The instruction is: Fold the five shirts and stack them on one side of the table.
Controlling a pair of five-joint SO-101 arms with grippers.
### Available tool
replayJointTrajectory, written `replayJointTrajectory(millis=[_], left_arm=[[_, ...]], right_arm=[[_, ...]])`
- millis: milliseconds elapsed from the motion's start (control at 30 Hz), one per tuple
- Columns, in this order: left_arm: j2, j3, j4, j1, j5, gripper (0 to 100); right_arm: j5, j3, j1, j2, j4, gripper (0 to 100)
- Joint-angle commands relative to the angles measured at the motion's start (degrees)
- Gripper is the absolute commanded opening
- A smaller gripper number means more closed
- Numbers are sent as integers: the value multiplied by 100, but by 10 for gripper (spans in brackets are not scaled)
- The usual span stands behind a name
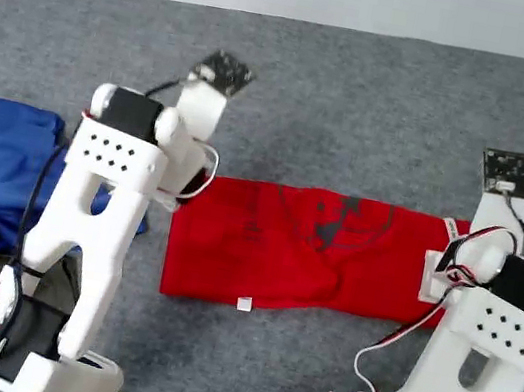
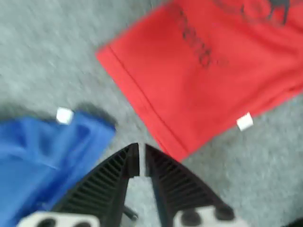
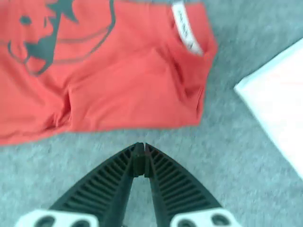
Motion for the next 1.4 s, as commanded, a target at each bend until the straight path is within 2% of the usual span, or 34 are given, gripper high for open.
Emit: replayJointTrajectory(millis=[0, 167, 567, 900, 1033, 1233, 1367], left_arm=[[237, 171, 114, -202, 237, 134], [1196, 75, 105, -387, 589, 197], [2945, -1051, -132, -519, 589, 202], [4457, -1508, -176, -519, 589, 198], [4879, -1508, -299, -404, 589, 148], [4976, -1516, -334, -70, 554, 15], [4976, -1684, -132, 35, 554, 6]], right_arm=[[-53, -290, 4, -233, 259, 18], [-70, -290, 4, -391, 462, 17], [-70, -290, 4, -1059, 716, 17], [-53, -290, 4, -1367, 866, 18], [-53, -316, 4, -1376, 866, 17], [-53, -316, 4, -1411, 866, 17], [-44, -316, 4, -1508, 866, 17]])
